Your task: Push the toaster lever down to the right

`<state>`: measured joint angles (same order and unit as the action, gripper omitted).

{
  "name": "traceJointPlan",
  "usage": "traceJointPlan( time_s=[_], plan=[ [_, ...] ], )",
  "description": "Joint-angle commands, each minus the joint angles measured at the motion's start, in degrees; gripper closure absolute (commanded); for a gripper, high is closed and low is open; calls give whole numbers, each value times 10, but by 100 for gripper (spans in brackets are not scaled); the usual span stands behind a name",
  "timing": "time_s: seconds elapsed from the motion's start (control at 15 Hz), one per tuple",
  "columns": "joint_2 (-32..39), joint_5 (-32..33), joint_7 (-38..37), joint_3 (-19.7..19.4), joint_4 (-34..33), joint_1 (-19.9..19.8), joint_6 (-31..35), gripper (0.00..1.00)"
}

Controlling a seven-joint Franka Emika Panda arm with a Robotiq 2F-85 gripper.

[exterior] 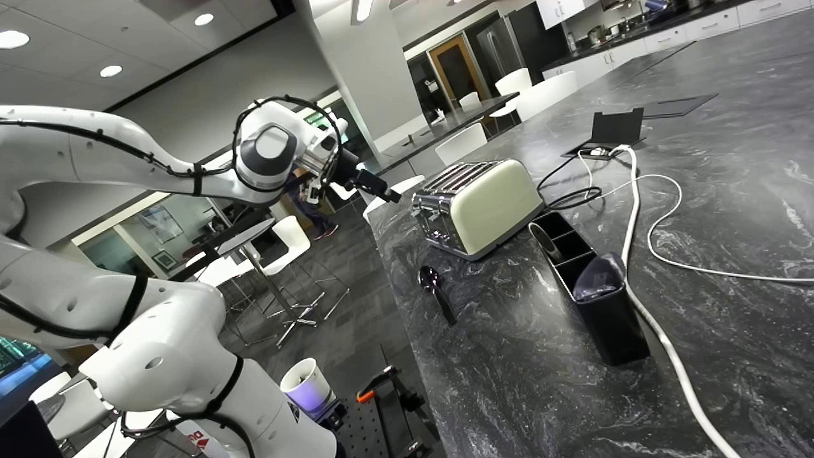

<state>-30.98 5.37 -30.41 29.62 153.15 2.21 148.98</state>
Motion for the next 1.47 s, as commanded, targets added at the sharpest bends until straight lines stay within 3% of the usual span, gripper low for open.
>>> traceJointPlan(
  time_s=[0.0, 0.2, 0.47, 0.53, 0.73, 1.4],
  plan=[
    [77, 52, -77, 46, -43, -50, 42, 26],
    [113, 84, -113, 56, -62, -65, 42, 37],
    [167, 108, -114, 41, -83, -52, 59, 69],
    [174, 105, -106, 59, -87, -69, 69, 77],
    [203, 122, -109, 62, -97, -73, 91, 99],
    [251, 124, -109, 52, -115, -83, 83, 100]
  ],
)
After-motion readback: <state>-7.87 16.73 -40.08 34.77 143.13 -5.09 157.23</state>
